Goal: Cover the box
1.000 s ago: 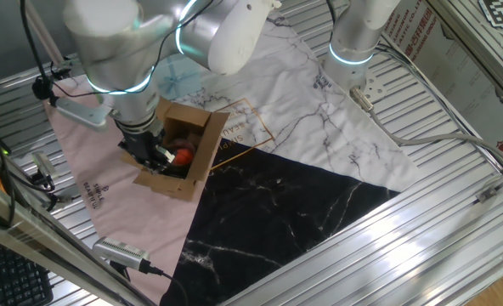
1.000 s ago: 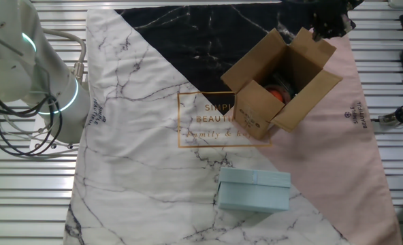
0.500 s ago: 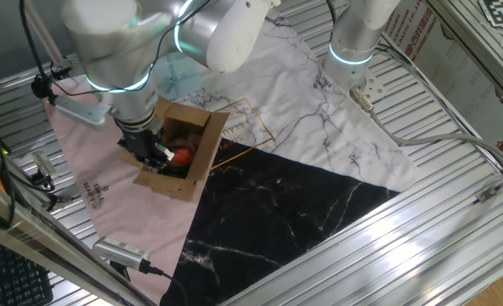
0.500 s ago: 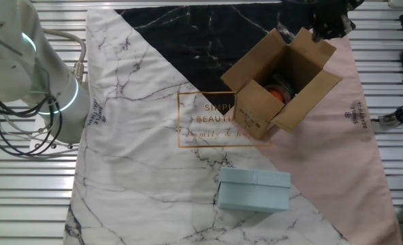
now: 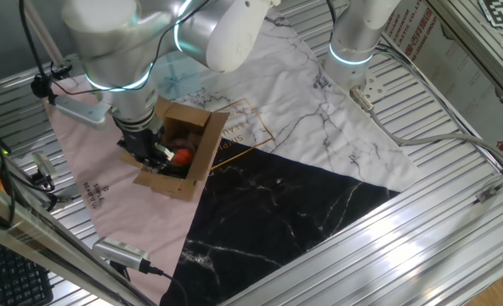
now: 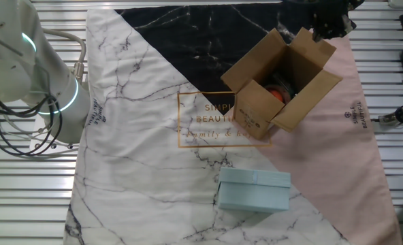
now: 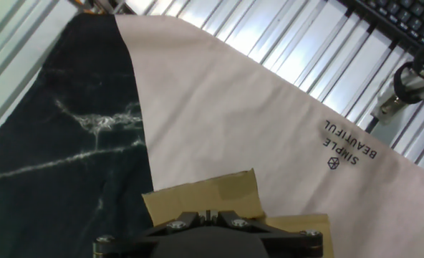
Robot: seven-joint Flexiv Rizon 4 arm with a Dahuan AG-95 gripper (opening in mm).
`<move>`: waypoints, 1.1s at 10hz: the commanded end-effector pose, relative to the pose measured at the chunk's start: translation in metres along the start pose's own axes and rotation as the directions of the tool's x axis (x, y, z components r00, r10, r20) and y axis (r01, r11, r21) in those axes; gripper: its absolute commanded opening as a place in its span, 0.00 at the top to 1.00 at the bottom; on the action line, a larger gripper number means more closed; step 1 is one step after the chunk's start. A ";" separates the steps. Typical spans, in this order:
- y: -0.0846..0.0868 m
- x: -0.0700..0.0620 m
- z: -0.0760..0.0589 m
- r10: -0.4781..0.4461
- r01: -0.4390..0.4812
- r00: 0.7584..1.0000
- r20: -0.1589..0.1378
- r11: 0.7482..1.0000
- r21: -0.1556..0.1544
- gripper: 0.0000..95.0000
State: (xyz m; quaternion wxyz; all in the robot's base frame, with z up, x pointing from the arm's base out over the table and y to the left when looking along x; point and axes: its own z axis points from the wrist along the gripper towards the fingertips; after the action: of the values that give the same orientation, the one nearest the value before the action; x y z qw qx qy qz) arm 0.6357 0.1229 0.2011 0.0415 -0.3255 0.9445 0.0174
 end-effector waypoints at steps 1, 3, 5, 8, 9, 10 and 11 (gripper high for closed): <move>0.000 0.000 0.000 -0.075 0.074 0.996 0.045 0.997 0.037 1.00; 0.000 0.000 0.000 -0.102 0.100 0.993 0.056 0.994 0.038 1.00; 0.000 0.000 0.000 -0.076 0.073 0.995 0.058 0.996 0.041 1.00; 0.000 0.000 0.000 -0.056 0.054 0.997 0.043 0.997 0.053 1.00; 0.000 0.000 0.000 -0.059 0.056 0.997 0.046 0.997 0.053 1.00; 0.000 0.000 0.000 -0.061 0.058 0.997 0.051 0.997 0.050 1.00; 0.000 0.000 0.000 -0.061 0.058 0.997 0.051 0.997 0.050 1.00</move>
State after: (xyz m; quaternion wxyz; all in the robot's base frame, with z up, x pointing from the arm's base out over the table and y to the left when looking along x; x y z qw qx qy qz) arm 0.6377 0.1251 0.2011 0.0704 -0.3493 0.9344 0.0023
